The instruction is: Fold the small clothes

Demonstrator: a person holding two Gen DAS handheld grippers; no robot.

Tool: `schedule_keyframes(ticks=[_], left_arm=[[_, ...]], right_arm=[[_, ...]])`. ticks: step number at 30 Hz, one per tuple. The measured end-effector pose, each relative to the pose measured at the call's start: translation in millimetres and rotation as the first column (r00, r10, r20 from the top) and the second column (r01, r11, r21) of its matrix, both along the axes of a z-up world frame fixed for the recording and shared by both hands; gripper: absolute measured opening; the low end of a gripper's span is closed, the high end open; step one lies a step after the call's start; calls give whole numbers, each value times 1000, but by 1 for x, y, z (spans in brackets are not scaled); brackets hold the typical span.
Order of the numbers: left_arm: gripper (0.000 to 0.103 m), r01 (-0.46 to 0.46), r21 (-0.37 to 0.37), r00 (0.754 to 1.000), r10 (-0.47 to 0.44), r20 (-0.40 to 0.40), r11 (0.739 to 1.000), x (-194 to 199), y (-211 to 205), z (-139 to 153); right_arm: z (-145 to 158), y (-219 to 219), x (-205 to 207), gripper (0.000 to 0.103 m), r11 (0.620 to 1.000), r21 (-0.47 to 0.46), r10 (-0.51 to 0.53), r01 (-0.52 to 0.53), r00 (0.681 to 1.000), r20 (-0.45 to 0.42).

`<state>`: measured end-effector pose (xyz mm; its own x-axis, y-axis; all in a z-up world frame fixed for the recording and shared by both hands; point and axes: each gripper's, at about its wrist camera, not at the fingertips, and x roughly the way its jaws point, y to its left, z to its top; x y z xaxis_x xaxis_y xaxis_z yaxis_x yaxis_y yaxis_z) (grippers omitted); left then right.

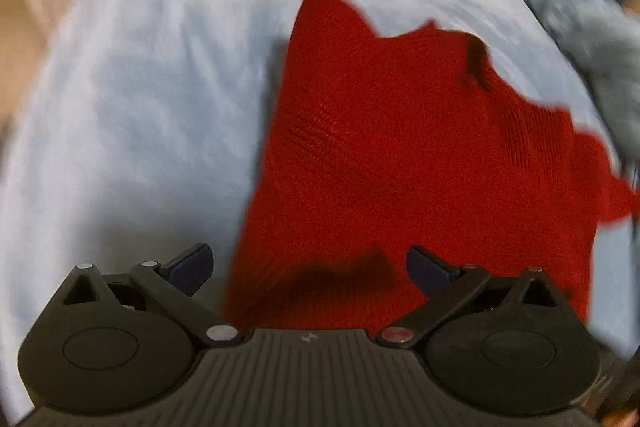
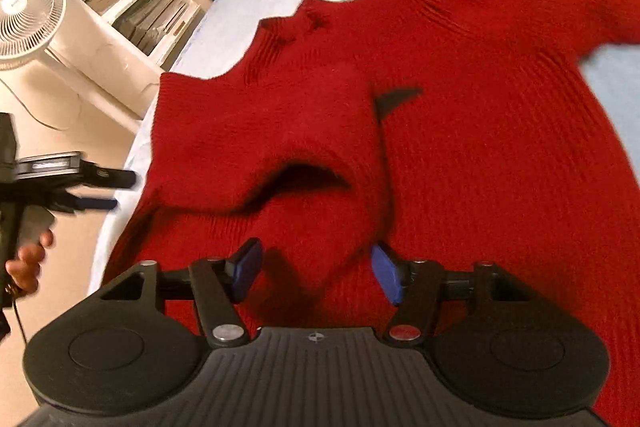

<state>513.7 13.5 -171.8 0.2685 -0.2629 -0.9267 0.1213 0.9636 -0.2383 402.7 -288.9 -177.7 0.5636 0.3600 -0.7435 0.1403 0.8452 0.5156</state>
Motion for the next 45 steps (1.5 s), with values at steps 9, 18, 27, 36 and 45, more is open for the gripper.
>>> schedule_keyframes(ticks=[9,18,27,36,45], left_arm=[[25,-240,-174,966,252,53,955,34,50,-6],[23,-314,-140,944,325,62,939,31,103,-6],[103,-189,-98,956,206,208,977,56,40,19],[17,-219,-163,927,257,274,962,65,42,10],[97,-278,-14,921,271,279,960,62,35,-10]], right_arm=[[111,73,12,9,440,-896,589,66,731,343],[-35,75,-17,23,300,-928,599,-219,801,4],[16,-34,1,61,941,-328,-32,86,986,167],[7,-45,22,17,950,-301,-5,81,969,245],[-18,-52,46,40,932,-360,26,39,985,173]])
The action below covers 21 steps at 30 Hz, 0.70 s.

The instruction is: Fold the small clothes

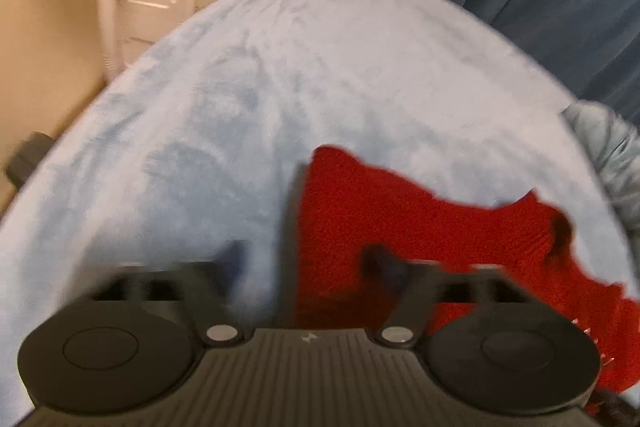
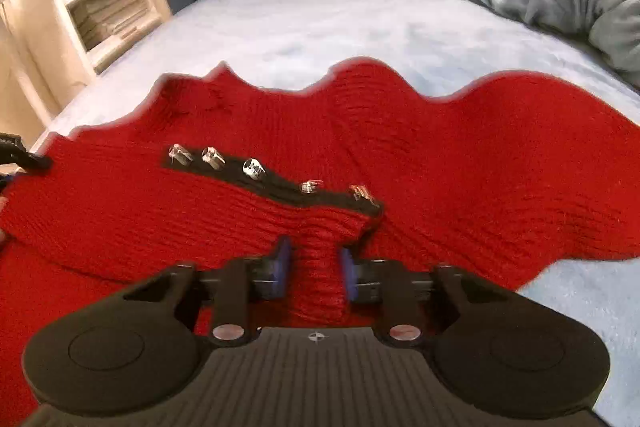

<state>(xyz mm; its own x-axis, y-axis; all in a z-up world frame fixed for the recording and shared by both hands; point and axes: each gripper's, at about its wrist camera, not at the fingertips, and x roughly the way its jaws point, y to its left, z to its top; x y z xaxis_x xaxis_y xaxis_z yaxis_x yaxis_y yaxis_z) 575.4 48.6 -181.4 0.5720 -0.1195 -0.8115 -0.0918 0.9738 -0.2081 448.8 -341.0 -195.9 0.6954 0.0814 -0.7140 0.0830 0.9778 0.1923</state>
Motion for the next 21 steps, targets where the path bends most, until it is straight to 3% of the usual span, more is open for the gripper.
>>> schedule_keyframes(ticks=[3,6,8,10,12,13,14,15,17,19,21], left_arm=[[100,25,56,995,-31,91,998,-23,1,21],[103,174,104,966,-190,173,979,-58,-9,38],[103,307,151,936,-327,133,940,-70,-28,37],[103,383,225,909,-409,83,896,-74,-48,26],[103,387,357,910,-415,3,850,-71,-59,5],[103,383,386,915,-401,-38,839,-68,-57,-7],[103,375,359,921,-387,-39,855,-68,-48,-12],[103,351,315,932,-361,-28,882,-69,-36,-10],[103,324,277,943,-333,-17,904,-77,-18,-2],[103,328,313,938,-347,4,891,-97,-6,11],[103,334,395,933,-358,-12,856,-121,1,18]], right_arm=[[19,-8,-16,55,994,-23,-106,106,994,-4],[35,-11,-39,63,994,15,-107,106,991,80],[36,-6,-39,63,997,9,-78,77,993,93],[34,2,-25,63,998,19,-56,54,994,90],[22,10,-6,63,999,31,-19,18,999,37],[14,12,1,63,1000,14,-7,7,1000,-20],[1,14,9,64,1000,-28,2,-4,996,-93],[-2,12,5,66,999,-26,19,-21,998,-63],[4,4,-9,66,1000,-26,14,-16,998,-63],[15,-7,-38,66,1000,-12,-6,5,997,-82],[30,-18,-82,66,999,-12,-32,32,998,-62]])
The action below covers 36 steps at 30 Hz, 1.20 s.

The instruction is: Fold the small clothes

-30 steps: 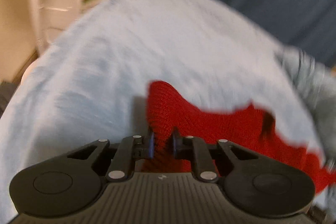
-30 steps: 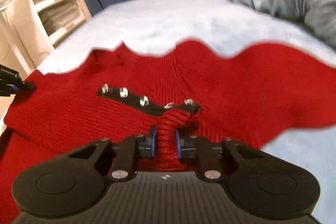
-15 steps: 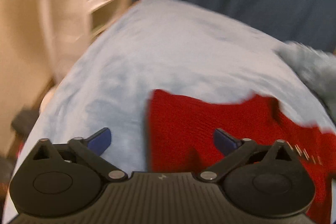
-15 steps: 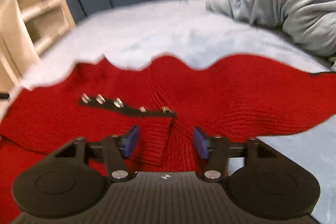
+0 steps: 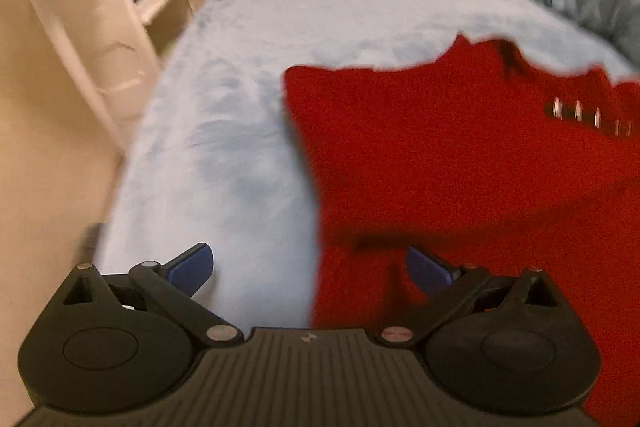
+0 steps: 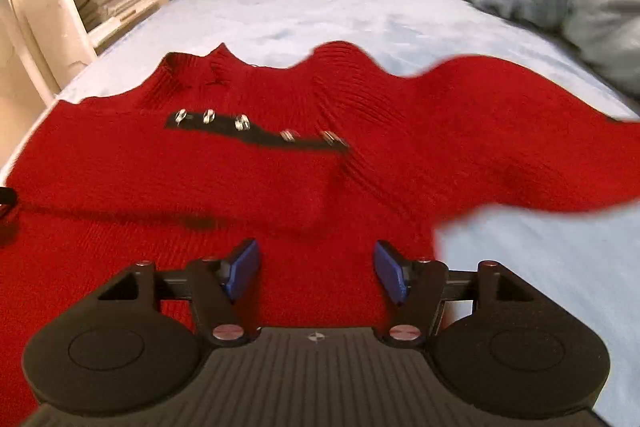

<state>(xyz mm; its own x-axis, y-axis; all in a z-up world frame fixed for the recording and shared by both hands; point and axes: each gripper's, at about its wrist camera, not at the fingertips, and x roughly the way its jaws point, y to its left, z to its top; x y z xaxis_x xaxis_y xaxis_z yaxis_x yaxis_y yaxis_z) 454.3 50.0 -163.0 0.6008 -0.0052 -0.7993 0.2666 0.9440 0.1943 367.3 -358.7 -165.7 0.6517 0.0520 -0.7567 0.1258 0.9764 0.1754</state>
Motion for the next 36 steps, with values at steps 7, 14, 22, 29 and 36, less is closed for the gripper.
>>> schedule_keyframes(ticks=[7,14,22,29,36], left_arm=[[103,-100,-33,993,102,61,994,-125,13,57],[103,-47,-147,994,61,93,988,-259,-25,128],[103,71,-150,972,-35,231,986,-359,-37,189],[103,76,-123,944,-31,327,989,-389,-53,206],[103,71,-78,941,-41,337,994,-388,-56,204]], right_arm=[[72,12,-158,67,999,44,-2,-1,998,58],[141,43,-243,68,993,85,70,-82,988,135],[186,60,-310,70,996,14,84,-90,965,248],[195,54,-335,70,998,48,27,-42,962,270],[192,48,-331,72,998,68,-10,-10,960,279]])
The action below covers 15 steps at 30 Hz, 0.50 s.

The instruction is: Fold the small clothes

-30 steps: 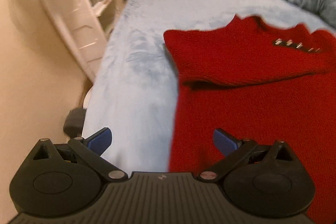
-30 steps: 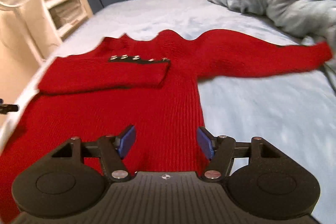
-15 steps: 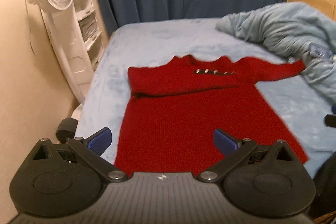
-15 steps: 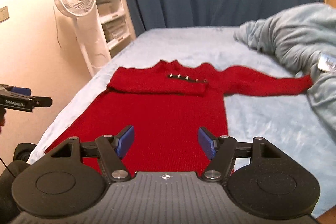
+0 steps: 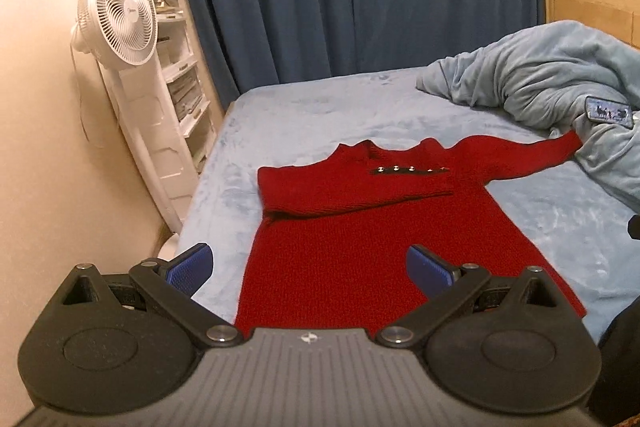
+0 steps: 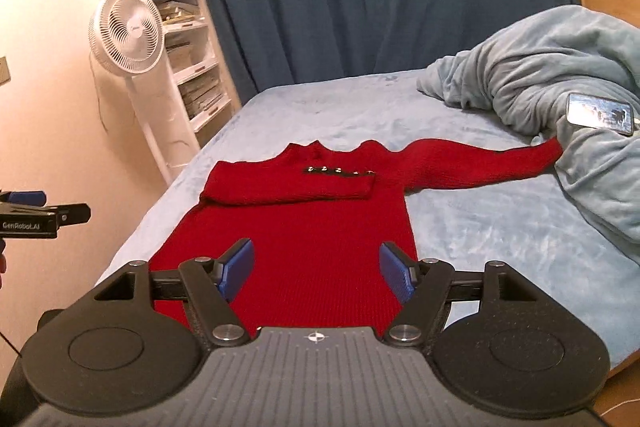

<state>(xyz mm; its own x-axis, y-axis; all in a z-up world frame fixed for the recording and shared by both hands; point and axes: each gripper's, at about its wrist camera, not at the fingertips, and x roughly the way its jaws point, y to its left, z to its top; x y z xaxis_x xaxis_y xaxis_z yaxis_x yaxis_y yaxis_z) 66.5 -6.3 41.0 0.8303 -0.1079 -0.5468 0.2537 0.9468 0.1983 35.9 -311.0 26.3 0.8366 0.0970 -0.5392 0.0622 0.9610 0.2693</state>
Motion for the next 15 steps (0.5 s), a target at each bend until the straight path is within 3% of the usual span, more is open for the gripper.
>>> schedule_keyframes(ticks=[9,15], left_arm=[[103,-61,7,997,61,-51,998,41,-6,-13],[103,-72,-5,994,71,-86,997,83,-26,-24]], right_arm=[[-24,-20,27,72,999,29,-40,41,998,-45],[-44,-51,66,72,991,41,-125,127,991,-37]])
